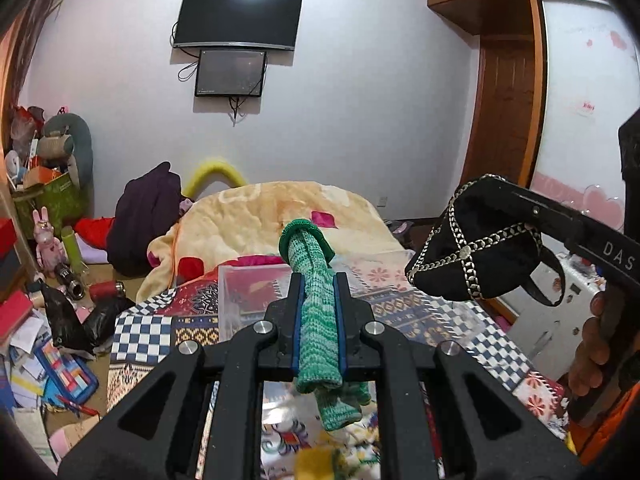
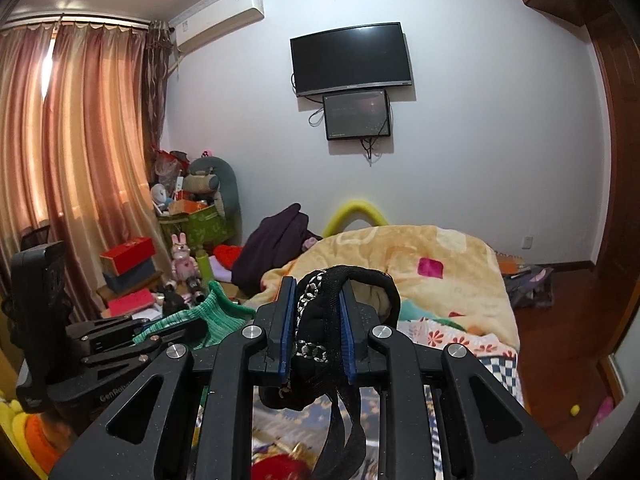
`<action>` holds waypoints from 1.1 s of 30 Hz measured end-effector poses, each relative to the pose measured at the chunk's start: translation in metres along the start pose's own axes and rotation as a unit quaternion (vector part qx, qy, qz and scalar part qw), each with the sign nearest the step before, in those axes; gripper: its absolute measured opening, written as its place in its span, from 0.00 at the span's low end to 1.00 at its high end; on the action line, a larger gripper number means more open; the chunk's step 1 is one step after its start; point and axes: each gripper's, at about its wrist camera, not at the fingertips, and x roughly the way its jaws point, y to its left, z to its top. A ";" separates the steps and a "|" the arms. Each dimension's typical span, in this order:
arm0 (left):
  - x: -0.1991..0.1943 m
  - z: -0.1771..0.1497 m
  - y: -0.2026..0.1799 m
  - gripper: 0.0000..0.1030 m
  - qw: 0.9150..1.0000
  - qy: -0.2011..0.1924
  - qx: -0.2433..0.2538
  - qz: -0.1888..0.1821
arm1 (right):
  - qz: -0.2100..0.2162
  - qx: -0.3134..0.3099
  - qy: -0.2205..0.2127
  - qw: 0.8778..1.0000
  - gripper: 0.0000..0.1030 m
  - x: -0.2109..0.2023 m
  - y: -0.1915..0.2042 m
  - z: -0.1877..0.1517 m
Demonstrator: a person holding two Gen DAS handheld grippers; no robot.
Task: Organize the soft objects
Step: 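Carry the sock and chain bag over the clear box while both tools open to drop them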
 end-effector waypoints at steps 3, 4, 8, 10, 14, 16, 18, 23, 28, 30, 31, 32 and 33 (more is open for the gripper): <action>0.017 0.001 -0.001 0.12 1.000 0.007 0.014 0.022 | -0.005 -0.005 0.015 1.000 0.17 0.013 -0.001 -0.004; 0.023 0.001 0.000 0.12 0.999 0.011 0.015 0.027 | -0.009 -0.011 0.023 1.000 0.17 0.018 0.000 -0.007; 0.047 -0.001 0.007 0.12 0.999 0.029 0.005 0.034 | -0.014 -0.018 0.054 0.998 0.17 0.035 -0.003 -0.021; 0.057 -0.004 0.009 0.12 0.998 0.044 0.002 0.034 | -0.009 -0.015 0.076 0.997 0.17 0.045 -0.005 -0.029; 0.071 -0.014 0.006 0.12 0.996 0.077 0.015 0.030 | -0.008 -0.017 0.119 0.993 0.18 0.063 -0.009 -0.040; 0.075 -0.017 0.002 0.12 0.995 0.087 0.028 0.031 | -0.007 -0.021 0.142 0.990 0.18 0.072 -0.011 -0.045; 0.077 -0.018 -0.002 0.13 0.994 0.095 0.035 0.029 | -0.005 -0.024 0.167 0.986 0.18 0.080 -0.012 -0.051; 0.078 -0.020 -0.004 0.22 0.993 0.111 0.041 0.027 | -0.007 -0.037 0.199 0.979 0.20 0.086 -0.010 -0.054; 0.071 -0.018 -0.003 0.33 0.994 0.104 0.037 0.026 | -0.010 -0.050 0.208 0.977 0.40 0.082 -0.007 -0.049; 0.062 -0.017 -0.004 0.45 0.994 0.090 0.042 0.033 | -0.010 -0.052 0.201 0.978 0.54 0.077 -0.007 -0.045; 0.057 -0.016 -0.005 0.49 0.995 0.084 0.046 0.036 | -0.014 -0.056 0.191 0.980 0.57 0.070 -0.007 -0.042; 0.052 -0.016 -0.006 0.55 0.995 0.077 0.051 0.040 | -0.013 -0.058 0.184 0.981 0.63 0.065 -0.006 -0.040; 0.044 -0.016 -0.008 0.64 0.995 0.066 0.057 0.045 | -0.013 -0.059 0.182 0.981 0.69 0.065 -0.006 -0.038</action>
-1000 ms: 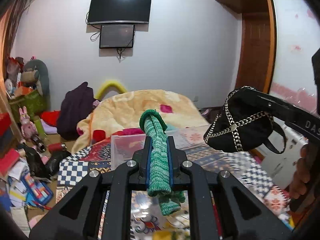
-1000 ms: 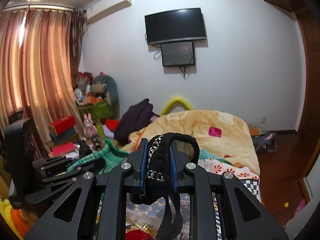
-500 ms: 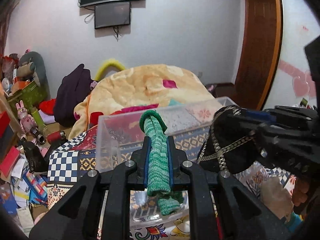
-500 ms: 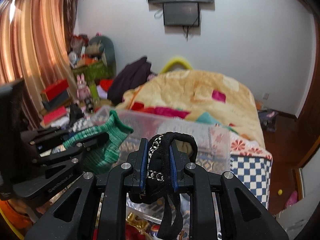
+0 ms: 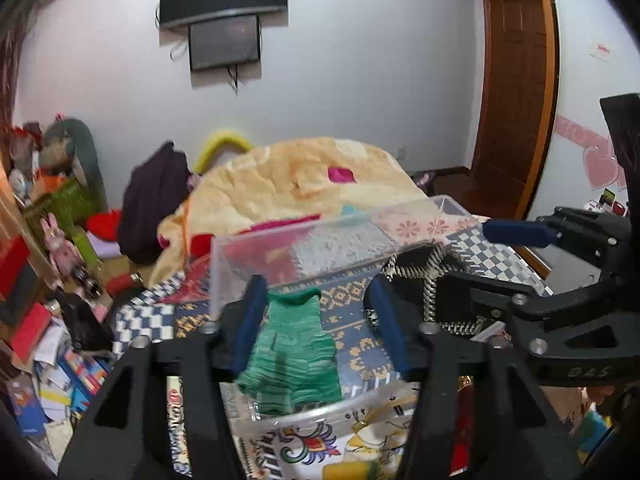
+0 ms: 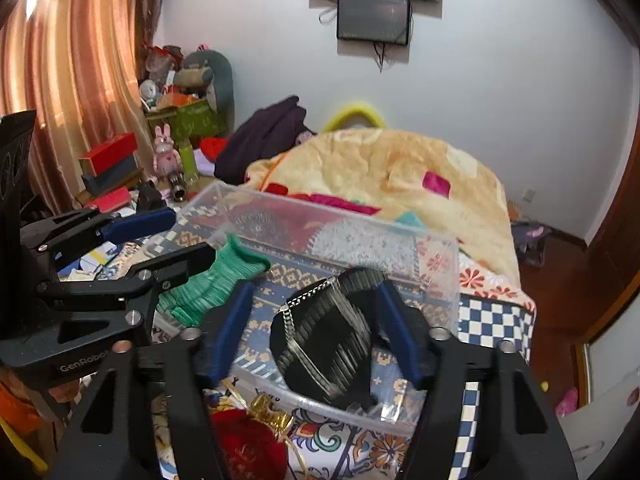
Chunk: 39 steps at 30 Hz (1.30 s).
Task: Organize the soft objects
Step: 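Carry the sock and chain bag over the clear box while both tools open to drop them, then grasp the yellow-green sponge with the left tool while the right tool grasps the white cloth bag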
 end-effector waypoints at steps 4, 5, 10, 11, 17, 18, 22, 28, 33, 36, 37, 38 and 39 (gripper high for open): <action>-0.024 -0.004 0.001 0.85 1.000 -0.028 -0.002 0.009 | -0.007 -0.008 -0.033 0.999 0.80 -0.026 0.003 0.000; -0.028 -0.005 0.003 0.91 0.999 -0.032 -0.006 0.007 | -0.008 -0.007 -0.041 0.999 0.83 -0.032 0.004 -0.001; -0.049 -0.013 0.006 0.95 0.999 -0.044 -0.018 0.002 | -0.010 -0.001 -0.073 0.997 0.84 -0.061 0.005 -0.013; -0.052 -0.016 0.007 0.96 0.999 -0.043 -0.022 -0.001 | -0.008 0.001 -0.077 0.997 0.84 -0.064 0.006 -0.016; -0.062 -0.039 0.011 0.97 0.998 -0.026 -0.046 -0.020 | -0.018 0.014 -0.088 0.996 0.94 -0.079 0.007 -0.042; -0.062 -0.045 0.011 0.97 0.998 -0.018 -0.049 -0.022 | -0.021 0.016 -0.087 0.996 0.94 -0.079 0.007 -0.046; -0.061 -0.066 0.012 0.97 0.998 0.005 -0.060 -0.032 | -0.037 0.022 -0.071 0.997 0.94 -0.074 0.005 -0.069; -0.058 -0.092 0.011 0.97 0.997 0.026 -0.065 -0.025 | -0.045 0.038 -0.040 0.997 0.94 -0.064 0.003 -0.096; -0.059 -0.107 0.004 0.97 0.998 0.027 -0.051 -0.017 | -0.040 0.071 0.004 0.997 0.94 -0.048 -0.005 -0.122; -0.062 -0.111 0.000 0.96 0.998 0.019 -0.049 -0.019 | -0.026 0.097 0.016 0.995 0.87 -0.045 -0.014 -0.135; -0.062 -0.112 -0.001 0.93 0.998 0.017 -0.049 -0.019 | -0.022 0.102 0.019 0.994 0.83 -0.044 -0.016 -0.137; -0.063 -0.113 -0.002 0.85 0.999 0.017 -0.047 -0.018 | -0.020 0.102 0.022 0.994 0.72 -0.045 -0.015 -0.138; -0.063 -0.114 -0.003 0.79 0.999 0.018 -0.045 -0.018 | -0.018 0.102 0.025 0.994 0.64 -0.044 -0.015 -0.139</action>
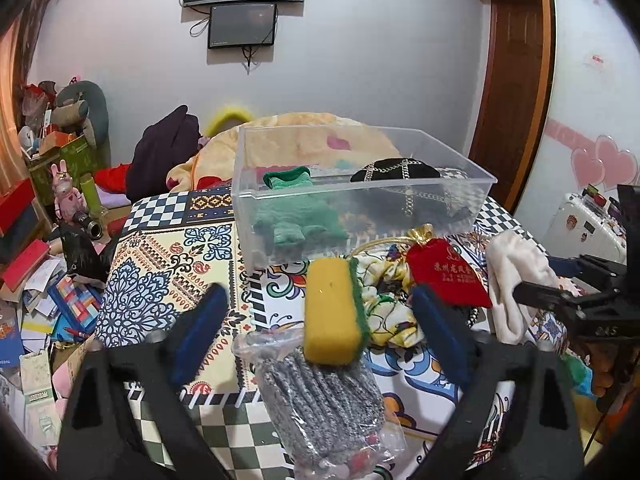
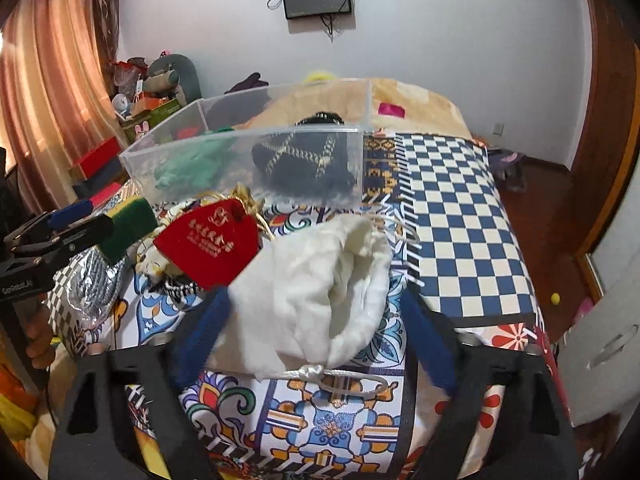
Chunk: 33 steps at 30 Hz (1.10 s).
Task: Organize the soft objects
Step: 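Grasp the yellow-green sponge with the left tool while the right tool grasps the white cloth bag, then carry the sponge and white cloth bag into the clear box while both tools release them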
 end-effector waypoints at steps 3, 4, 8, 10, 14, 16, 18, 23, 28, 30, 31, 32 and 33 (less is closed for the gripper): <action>0.001 -0.001 -0.002 0.67 1.000 0.003 0.003 -0.007 | 0.009 0.004 0.007 1.000 0.46 0.002 0.000 -0.002; 0.001 -0.002 -0.002 0.64 1.000 0.002 0.005 -0.008 | 0.007 0.004 0.006 1.000 0.42 0.002 0.001 -0.003; 0.003 -0.001 -0.002 0.31 1.000 0.007 0.005 -0.027 | 0.010 0.004 -0.002 1.000 0.26 -0.003 0.001 -0.001; 0.004 -0.002 -0.003 0.28 0.999 0.008 0.006 -0.032 | 0.008 0.009 -0.011 1.000 0.23 -0.006 -0.001 0.000; -0.001 -0.001 -0.005 0.27 1.000 -0.002 0.010 -0.028 | 0.005 0.009 -0.026 1.000 0.18 -0.012 -0.003 0.007; -0.005 0.002 -0.004 0.27 1.000 -0.009 0.009 -0.026 | 0.003 0.009 -0.035 0.999 0.18 -0.018 -0.003 0.011; -0.010 0.005 -0.003 0.27 1.000 -0.017 0.006 -0.025 | 0.001 0.007 -0.048 0.999 0.18 -0.027 -0.002 0.017; -0.023 0.021 0.000 0.27 0.999 -0.041 0.000 -0.027 | -0.003 -0.001 -0.083 0.997 0.18 -0.047 0.002 0.036; -0.034 0.041 -0.001 0.27 0.997 -0.070 0.009 -0.021 | 0.000 -0.016 -0.119 0.993 0.18 -0.059 0.011 0.060; -0.035 0.049 -0.001 0.27 0.996 -0.081 0.012 -0.017 | 0.004 -0.023 -0.135 0.991 0.18 -0.061 0.018 0.073; -0.036 0.053 -0.001 0.27 0.996 -0.086 0.013 -0.015 | 0.005 -0.025 -0.140 0.990 0.18 -0.061 0.021 0.077; -0.036 0.057 -0.001 0.27 0.996 -0.090 0.014 -0.013 | 0.006 -0.028 -0.146 0.989 0.18 -0.060 0.024 0.081; -0.036 0.061 0.000 0.27 0.995 -0.094 0.014 -0.011 | 0.008 -0.031 -0.153 0.988 0.18 -0.058 0.028 0.088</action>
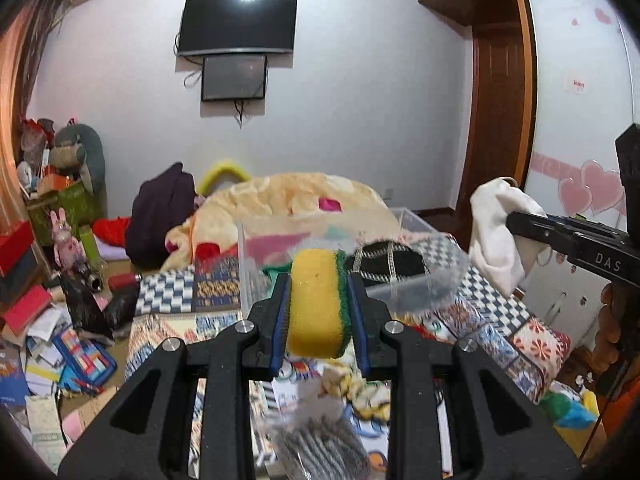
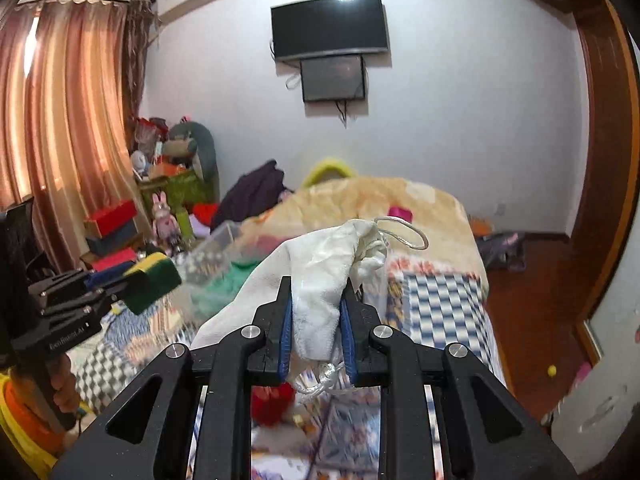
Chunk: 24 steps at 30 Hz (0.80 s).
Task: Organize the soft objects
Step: 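Carry the sponge and white cloth bag into the clear box while both tools release them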
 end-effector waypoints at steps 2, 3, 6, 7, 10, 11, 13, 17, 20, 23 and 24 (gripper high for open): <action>0.004 0.007 0.002 0.27 1.000 -0.004 0.000 0.002 | 0.004 -0.004 -0.005 1.000 0.18 0.005 0.005 0.004; 0.007 0.010 0.003 0.27 1.000 -0.005 -0.001 0.003 | 0.006 -0.006 -0.008 1.000 0.18 0.008 0.008 0.006; 0.016 0.018 0.009 0.27 1.000 -0.003 -0.004 0.006 | 0.011 -0.013 -0.009 1.000 0.18 0.022 0.015 0.011; 0.020 0.020 0.010 0.27 1.000 -0.001 -0.004 0.007 | 0.014 -0.015 -0.009 1.000 0.18 0.030 0.018 0.014; 0.031 0.024 0.011 0.27 1.000 0.007 -0.005 0.005 | 0.021 -0.015 -0.003 1.000 0.18 0.039 0.020 0.014; 0.036 0.024 0.011 0.27 1.000 0.011 -0.006 0.003 | 0.024 -0.015 0.001 1.000 0.18 0.044 0.021 0.014; 0.044 0.025 0.012 0.27 1.000 0.017 -0.003 0.004 | 0.022 -0.017 0.008 1.000 0.18 0.055 0.024 0.013; 0.060 0.026 0.015 0.27 1.000 0.029 -0.005 0.008 | 0.010 -0.022 0.023 0.999 0.18 0.075 0.026 0.011; 0.071 0.027 0.018 0.27 0.999 0.043 -0.010 0.007 | 0.006 -0.029 0.042 0.999 0.18 0.089 0.028 0.010; 0.085 0.026 0.018 0.27 0.998 0.060 -0.009 0.004 | 0.002 -0.039 0.063 0.997 0.18 0.106 0.032 0.008; 0.089 0.026 0.017 0.27 0.998 0.065 -0.009 0.002 | 0.004 -0.040 0.071 0.997 0.18 0.109 0.032 0.007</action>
